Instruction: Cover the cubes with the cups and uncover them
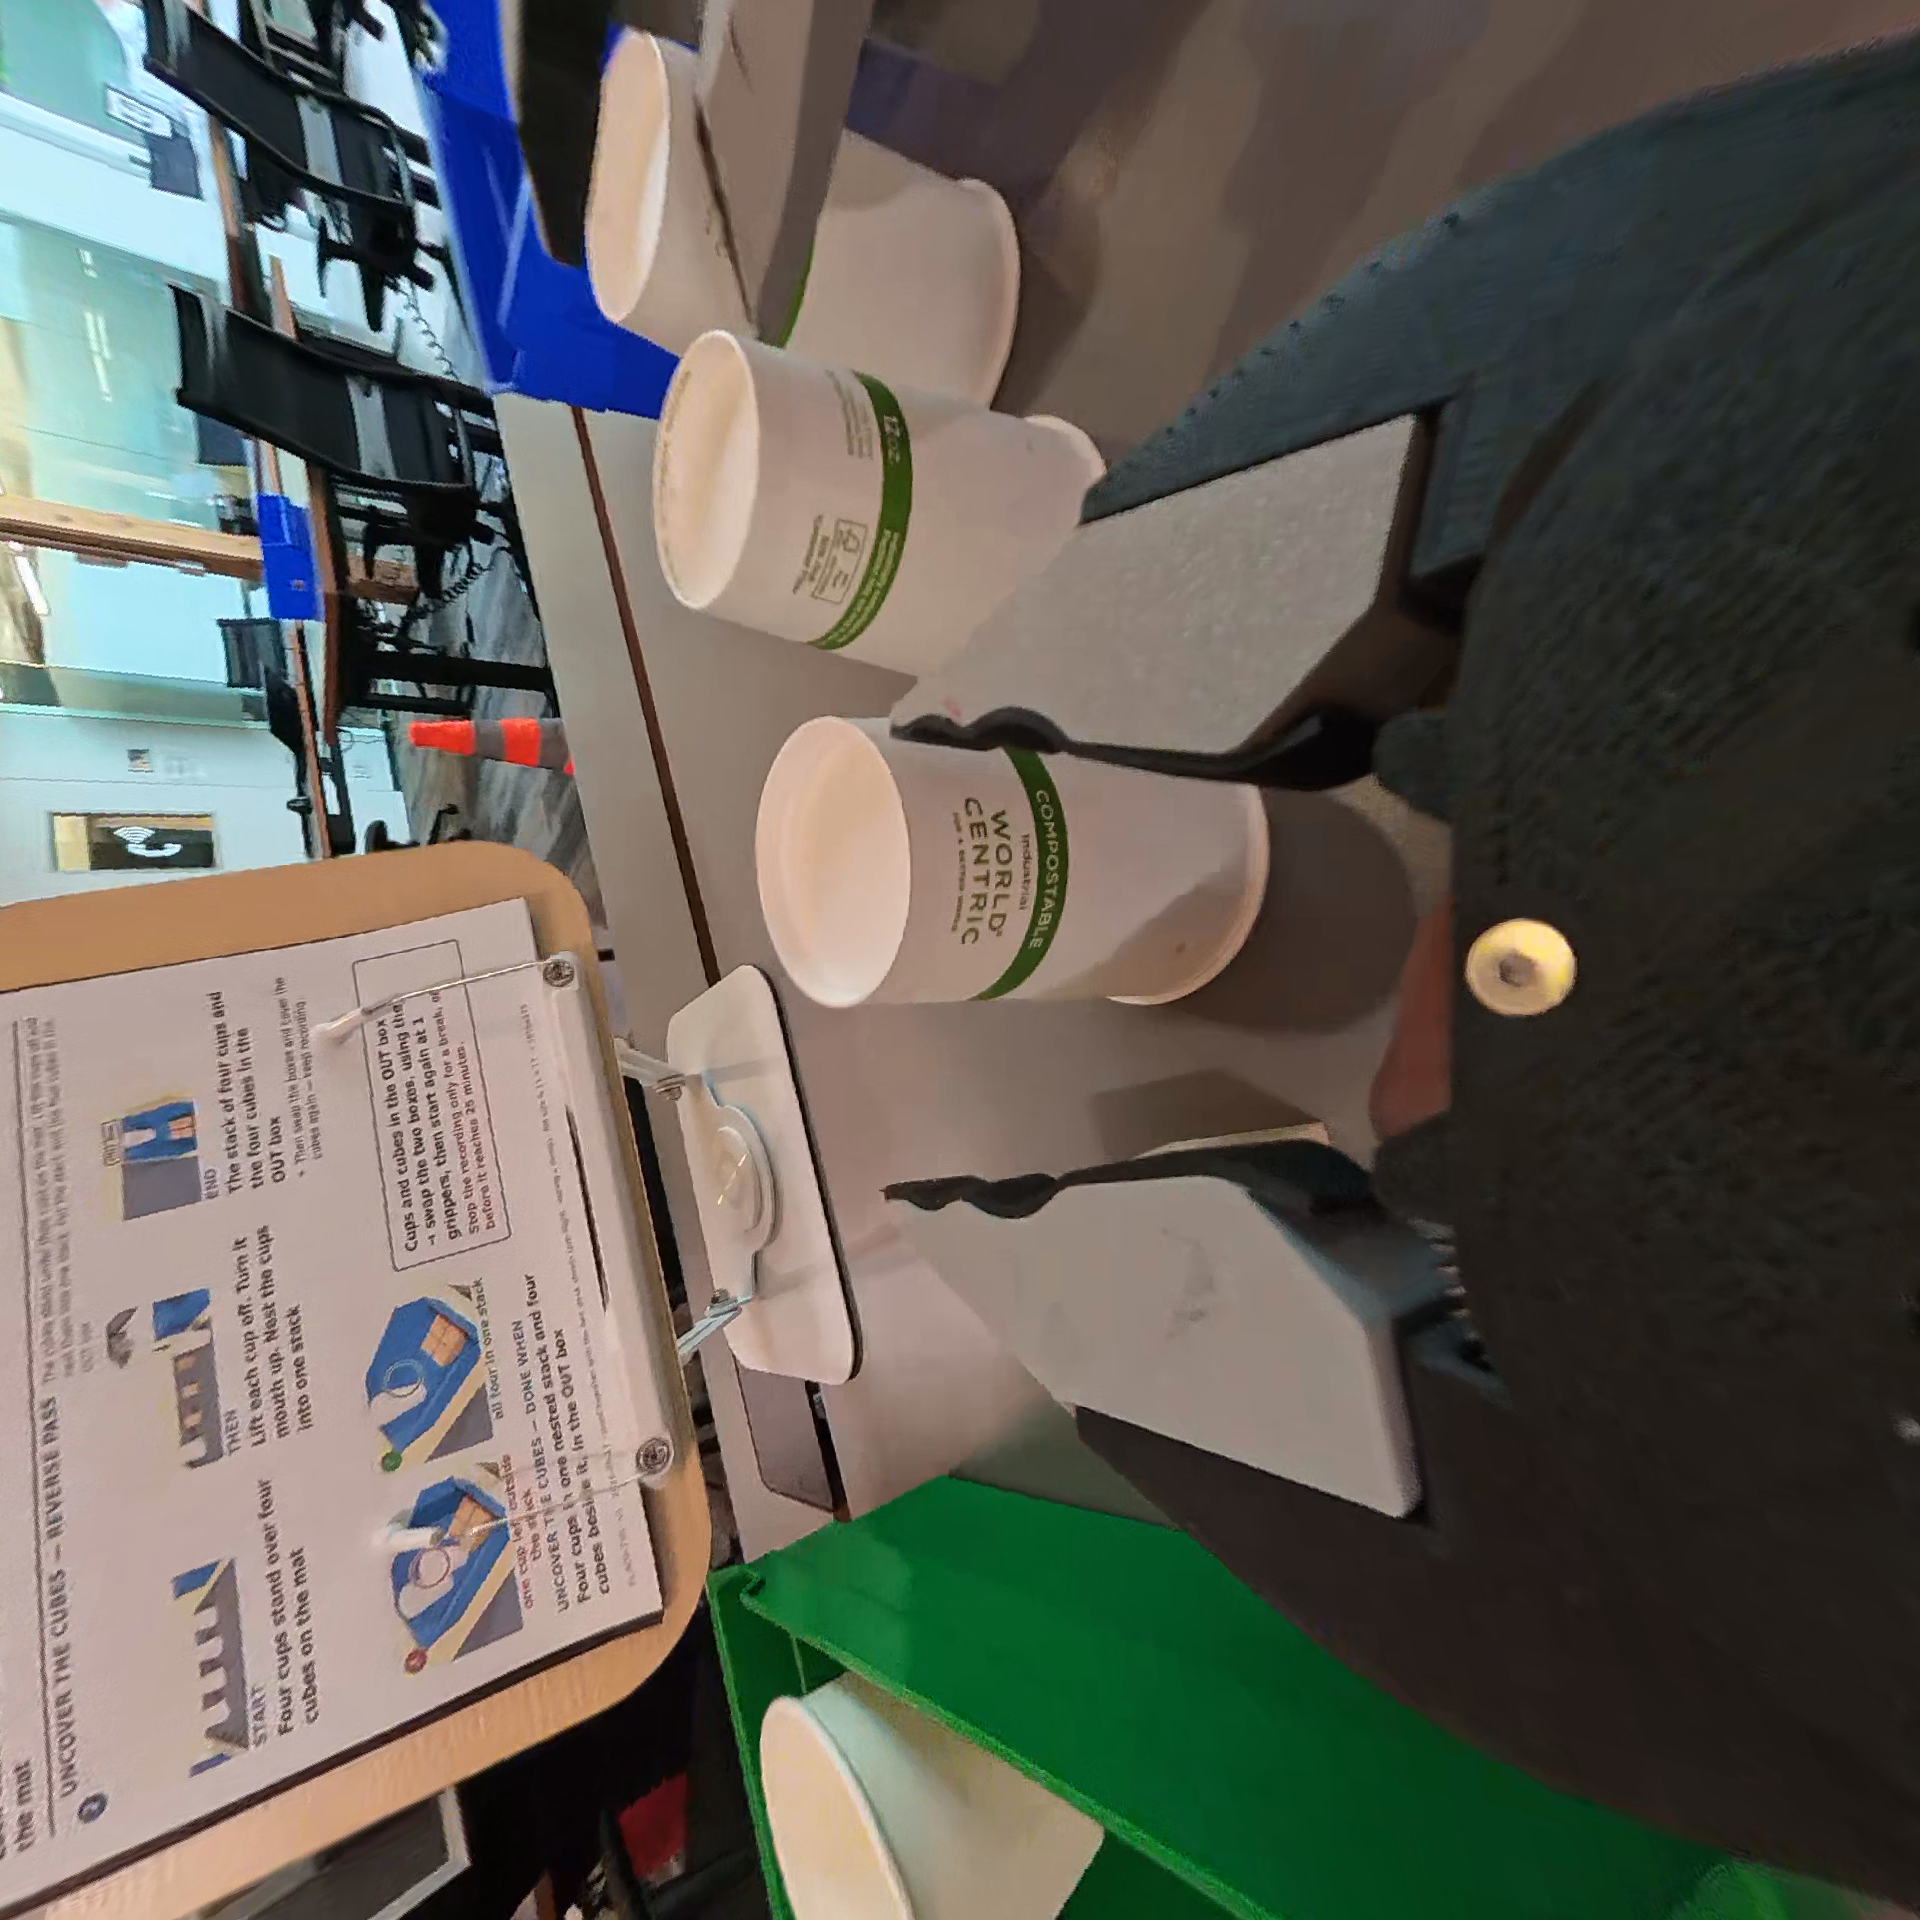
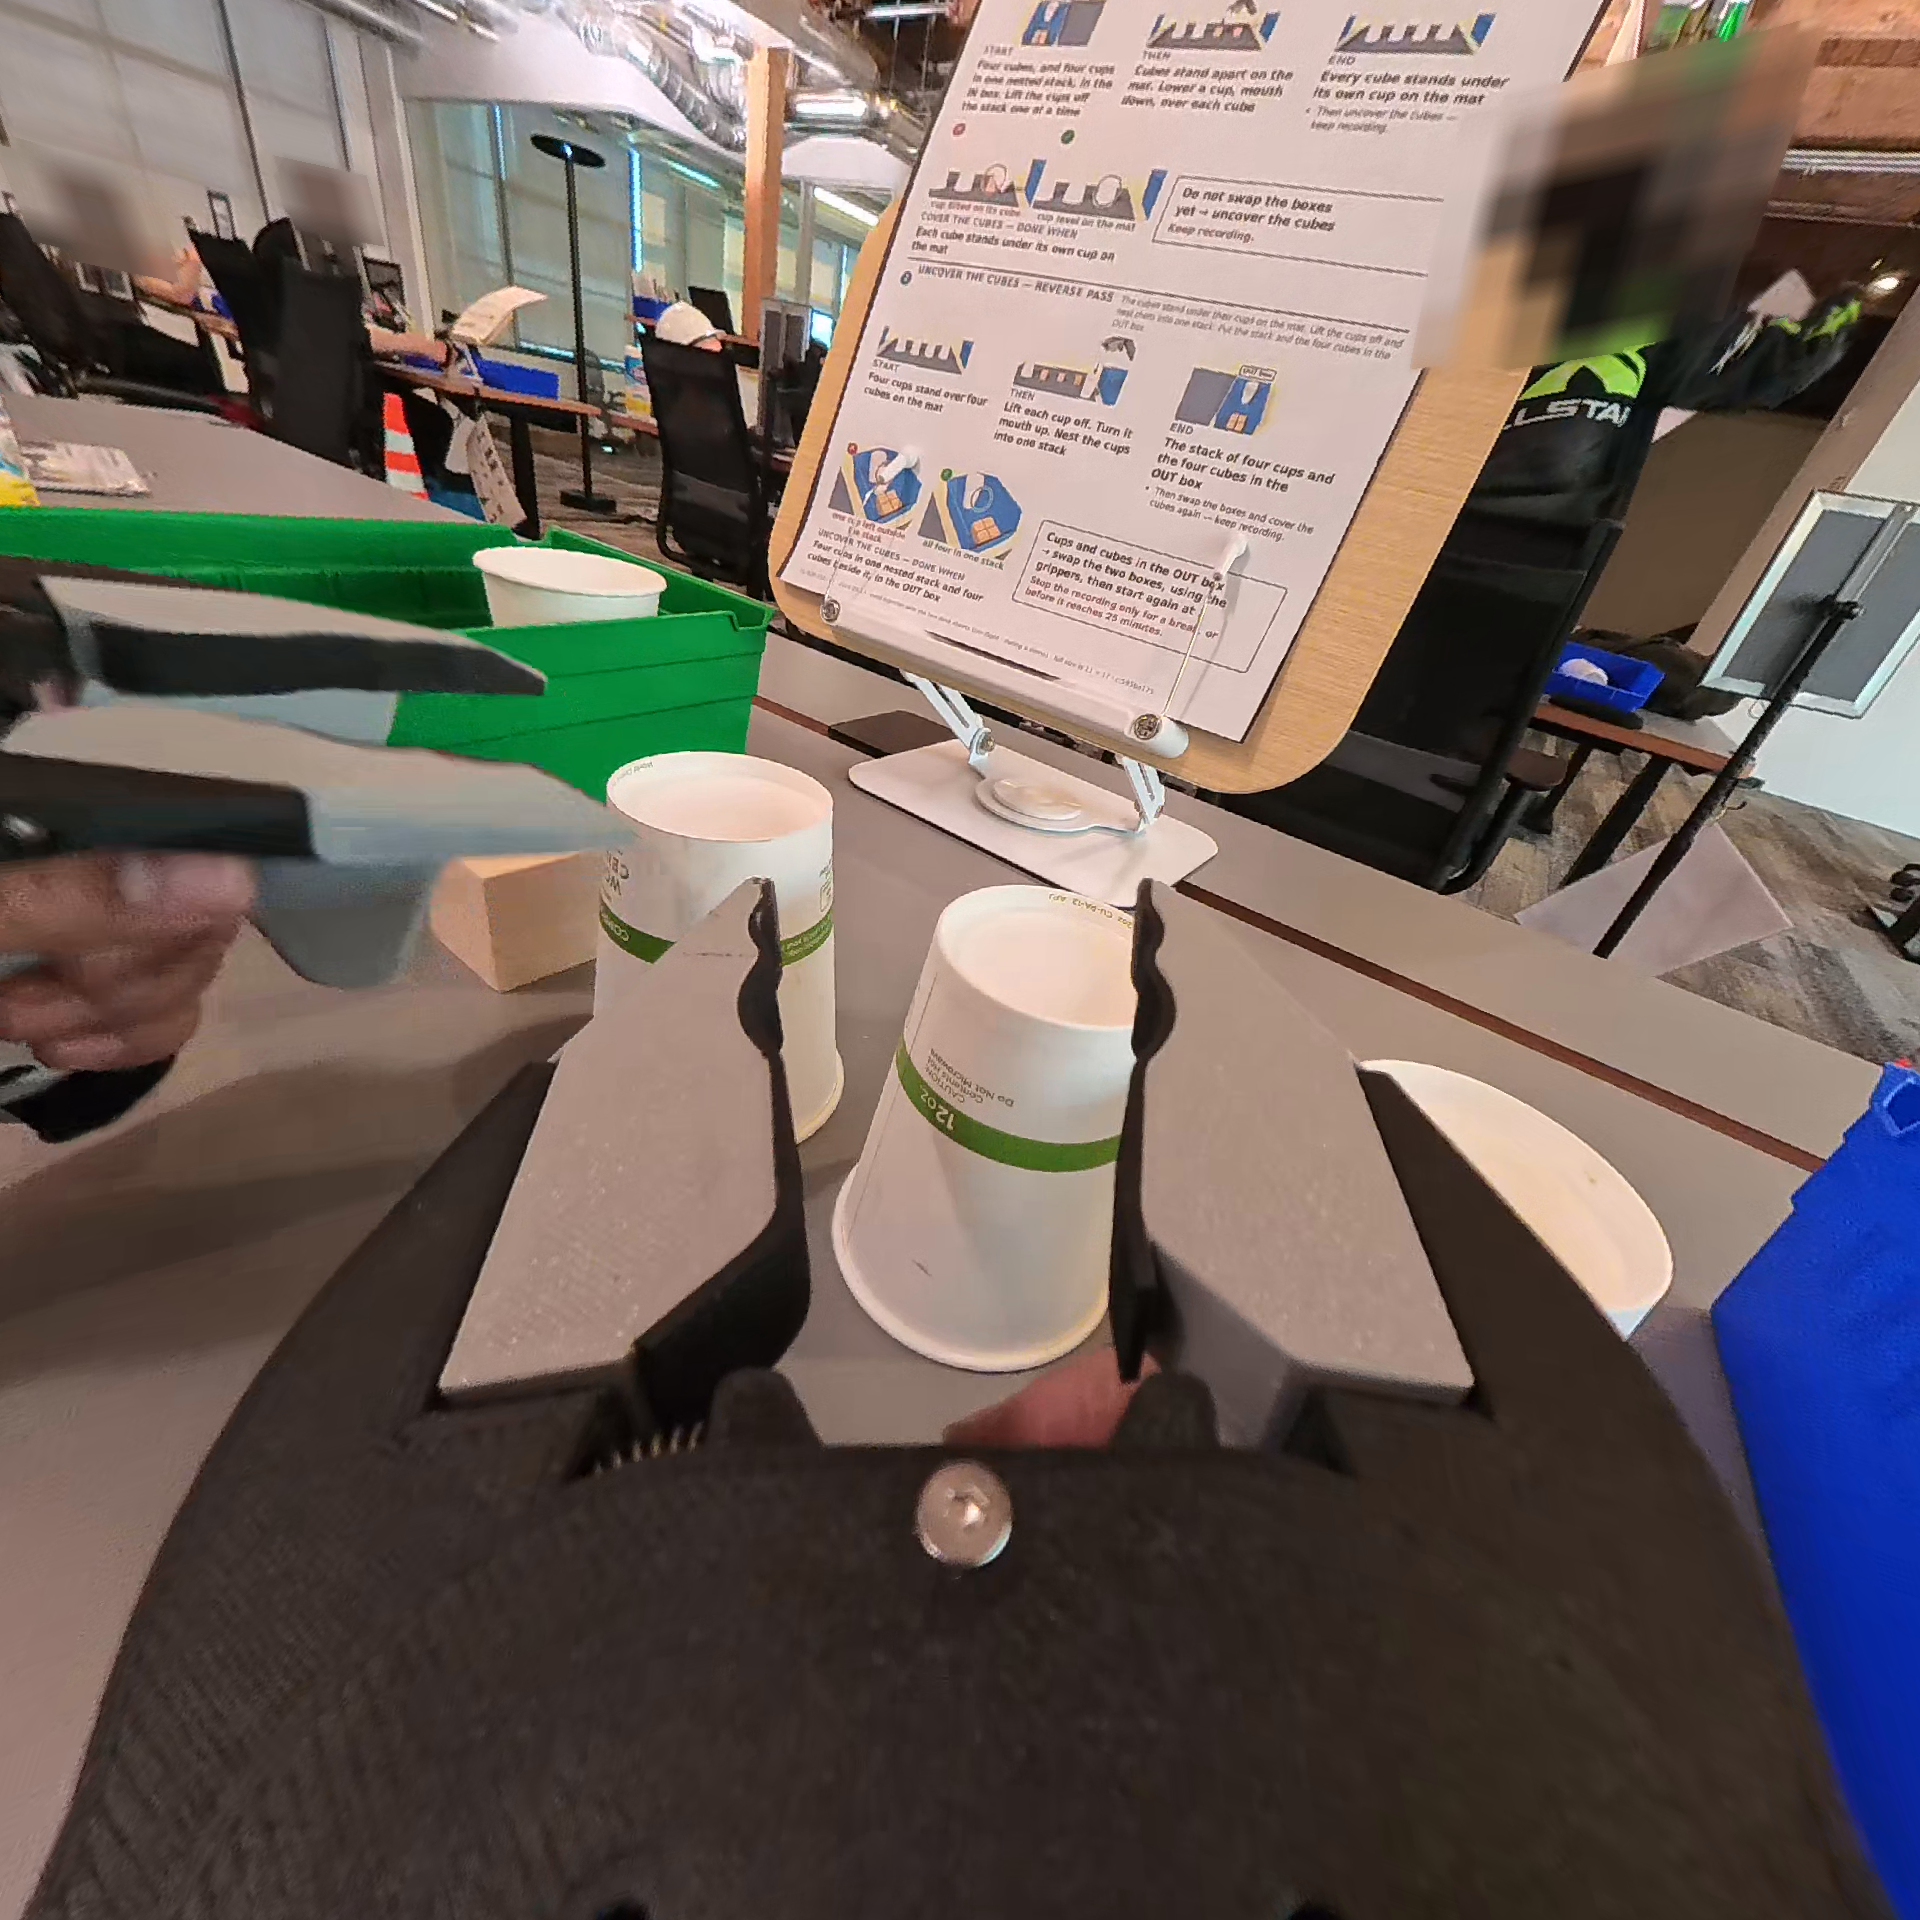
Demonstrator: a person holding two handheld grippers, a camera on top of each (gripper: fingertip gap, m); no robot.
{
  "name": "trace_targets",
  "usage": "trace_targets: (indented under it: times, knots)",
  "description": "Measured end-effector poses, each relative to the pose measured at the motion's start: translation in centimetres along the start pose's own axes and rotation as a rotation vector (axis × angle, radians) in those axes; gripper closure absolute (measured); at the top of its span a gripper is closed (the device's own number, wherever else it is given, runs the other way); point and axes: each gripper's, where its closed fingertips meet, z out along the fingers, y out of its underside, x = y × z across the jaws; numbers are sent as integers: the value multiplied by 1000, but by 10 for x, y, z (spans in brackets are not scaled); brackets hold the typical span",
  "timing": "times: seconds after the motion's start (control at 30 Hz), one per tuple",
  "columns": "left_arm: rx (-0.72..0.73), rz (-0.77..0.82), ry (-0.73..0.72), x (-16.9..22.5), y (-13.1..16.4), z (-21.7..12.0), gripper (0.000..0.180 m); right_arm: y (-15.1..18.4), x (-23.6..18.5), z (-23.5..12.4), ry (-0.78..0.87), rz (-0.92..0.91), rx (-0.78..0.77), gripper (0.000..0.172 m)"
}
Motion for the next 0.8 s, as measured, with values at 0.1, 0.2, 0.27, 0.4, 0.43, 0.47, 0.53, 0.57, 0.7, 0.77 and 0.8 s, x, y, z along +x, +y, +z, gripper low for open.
trace_targets:
  times: [0.1, 0.2, 0.27, 0.4, 0.43, 0.47, 0.53, 0.57, 0.7, 0.77, 0.8]
  knots:
    - [107, -62, -2, -15, -32, -21, 102, -1, -1, 0, -5, 1, 6, 107]
    - [153, -58, -39, -46, -68, -36, 102, -2, -5, 0, -19, 0, 5, 106]
    - [173, -37, -95, -79, -93, -42, 103, -3, -7, 0, -22, -8, 6, 107]
    - [56, -1, -156, -143, -105, -22, 104, -4, -7, -1, -22, -12, 8, 107]
    - [-1, 0, -161, -158, -97, -11, 104, -4, -7, -1, -21, -10, 8, 107]
    - [-63, 6, -174, -173, -85, 0, 104, -3, -6, -1, -20, -7, 7, 107]
    - [-192, 22, -197, -199, -55, 20, 105, -3, -5, -1, -19, 0, 7, 107]
    - [-256, 31, -198, -207, -38, 28, 108, -4, -4, -1, -19, 3, 9, 107]
    - [-484, 207, -224, -230, 21, 45, 119, -4, -4, -1, -23, 10, 9, 108]
    - [-551, 301, -233, -236, 39, 48, 141, -2, -6, 0, -28, 7, 4, 108]
    - [-568, 321, -224, -236, 45, 49, 153, -2, -7, 0, -30, 4, 2, 108]
